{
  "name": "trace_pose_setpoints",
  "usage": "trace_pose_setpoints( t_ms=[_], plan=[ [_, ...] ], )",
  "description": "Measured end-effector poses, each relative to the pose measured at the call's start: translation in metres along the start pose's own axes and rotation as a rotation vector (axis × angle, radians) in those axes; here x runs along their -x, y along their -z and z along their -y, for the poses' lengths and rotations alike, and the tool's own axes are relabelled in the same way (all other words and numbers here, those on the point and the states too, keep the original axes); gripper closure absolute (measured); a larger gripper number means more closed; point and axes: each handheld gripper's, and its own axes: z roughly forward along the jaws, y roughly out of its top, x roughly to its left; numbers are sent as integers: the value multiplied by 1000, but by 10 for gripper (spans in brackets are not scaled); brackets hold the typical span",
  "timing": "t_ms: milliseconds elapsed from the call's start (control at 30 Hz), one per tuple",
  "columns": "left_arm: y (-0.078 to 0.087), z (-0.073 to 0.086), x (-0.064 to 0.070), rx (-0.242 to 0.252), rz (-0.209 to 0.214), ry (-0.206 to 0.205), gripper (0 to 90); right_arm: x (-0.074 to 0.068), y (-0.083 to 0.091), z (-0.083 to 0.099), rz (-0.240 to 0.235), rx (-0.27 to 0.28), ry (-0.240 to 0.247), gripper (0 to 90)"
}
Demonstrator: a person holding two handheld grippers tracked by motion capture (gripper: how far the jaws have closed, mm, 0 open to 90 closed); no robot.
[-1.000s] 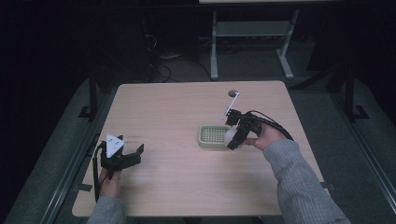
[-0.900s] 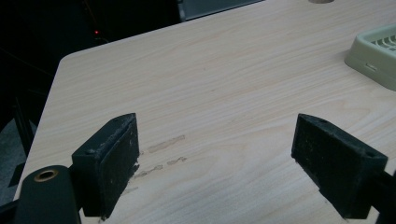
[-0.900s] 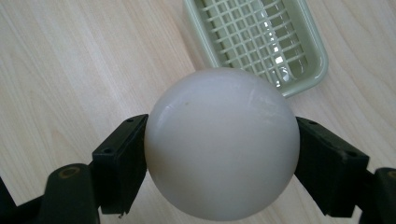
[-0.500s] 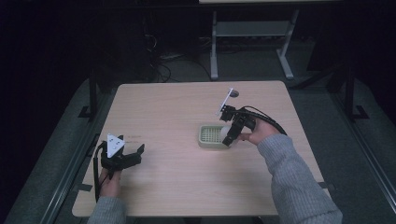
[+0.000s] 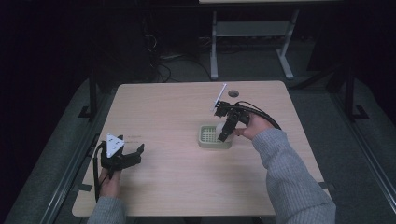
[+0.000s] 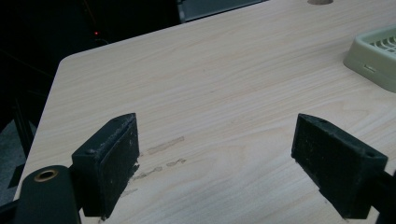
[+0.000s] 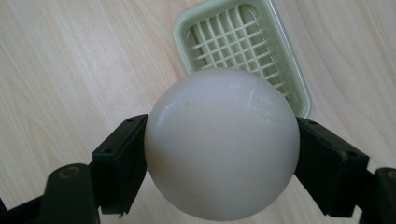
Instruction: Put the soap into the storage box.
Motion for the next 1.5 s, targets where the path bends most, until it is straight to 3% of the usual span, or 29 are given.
trace_pose_setpoints(
  t_ms=[833, 1000, 1300, 1500],
  plan=[
    [0, 0, -1, 2, -6, 5, 148, 10, -22, -25, -12, -39, -5, 225],
    [1, 0, -1, -5, -6, 0, 148, 13, -26, -30, -2, -67, -2, 224],
    [1, 0, -2, 1, -7, 1, 148, 17, -24, -39, 4, -67, -13, 225],
    [0, 0, -1, -1, -5, 2, 148, 20, -32, -41, 18, -78, -17, 225]
  ],
)
